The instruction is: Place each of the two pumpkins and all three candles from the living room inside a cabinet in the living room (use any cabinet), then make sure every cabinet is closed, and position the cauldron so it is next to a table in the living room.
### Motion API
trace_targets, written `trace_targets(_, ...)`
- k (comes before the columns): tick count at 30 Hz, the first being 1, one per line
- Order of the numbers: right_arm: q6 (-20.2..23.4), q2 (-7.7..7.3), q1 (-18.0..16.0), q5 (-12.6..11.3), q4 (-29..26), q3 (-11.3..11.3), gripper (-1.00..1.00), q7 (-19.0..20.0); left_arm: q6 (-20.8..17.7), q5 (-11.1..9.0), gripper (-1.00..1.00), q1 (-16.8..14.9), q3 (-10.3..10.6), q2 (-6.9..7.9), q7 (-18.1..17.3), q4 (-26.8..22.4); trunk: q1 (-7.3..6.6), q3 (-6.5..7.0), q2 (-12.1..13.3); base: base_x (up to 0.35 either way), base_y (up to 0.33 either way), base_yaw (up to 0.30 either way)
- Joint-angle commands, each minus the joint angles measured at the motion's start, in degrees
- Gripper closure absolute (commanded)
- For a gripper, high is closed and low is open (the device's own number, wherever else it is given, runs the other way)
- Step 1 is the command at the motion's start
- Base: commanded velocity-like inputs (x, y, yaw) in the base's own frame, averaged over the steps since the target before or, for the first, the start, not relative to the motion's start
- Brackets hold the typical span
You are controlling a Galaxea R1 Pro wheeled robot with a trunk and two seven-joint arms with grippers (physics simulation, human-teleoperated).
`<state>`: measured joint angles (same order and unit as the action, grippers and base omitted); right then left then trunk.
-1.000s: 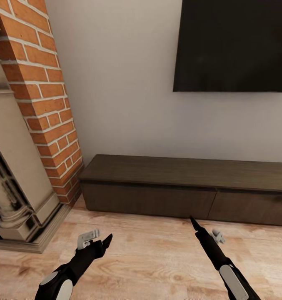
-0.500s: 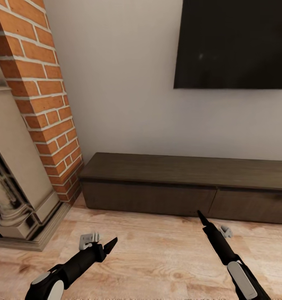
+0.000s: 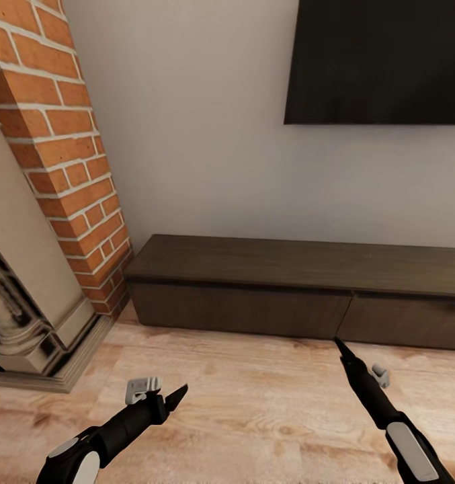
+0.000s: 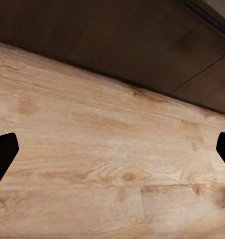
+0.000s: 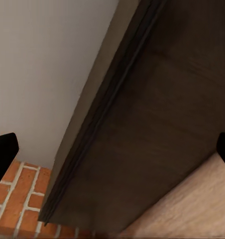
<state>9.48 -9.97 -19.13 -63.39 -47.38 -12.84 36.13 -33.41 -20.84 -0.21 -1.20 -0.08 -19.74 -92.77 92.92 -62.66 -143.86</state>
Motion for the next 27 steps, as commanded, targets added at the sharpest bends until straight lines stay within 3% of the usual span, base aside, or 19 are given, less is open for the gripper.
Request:
trace_targets(1, 0.89, -0.02, -0.03, -0.88, 0.01, -0.12, -1.00, 0.19, -0.47, -0.41, -1.00, -0.03, -0.09, -0.01, -0.08, -0.04, 0.01, -0.27, -0.04, 0.000, 0.000, 0.000)
trace_targets(11, 8.68, -2.12, -0.03, -8.96, 0.01, -0.25, -1.00, 0.43, -0.60, -1.78, -1.00, 0.00, -0.12, -0.01, -0.10, -0.04, 0.27, -2.49, -0.17, 0.000, 0.000, 0.000)
trace_targets(21, 12.76, -3.02, -0.03, -12.04, 0.01, -0.25, -1.00, 0.30, -0.61, -1.93, -1.00, 0.01, 0.07, -0.01, -0.12, -0.04, 0.53, -4.71, -0.30, 0.000, 0.000, 0.000)
trace_targets(27, 13.31, -3.72, -0.03, -12.08, 0.14, -0.15, -1.00, 0.17, -0.61, -1.92, -1.00, 0.00, 0.11, -0.01, -0.13, -0.04, 0.53, -4.71, -0.30, 0.000, 0.000, 0.000)
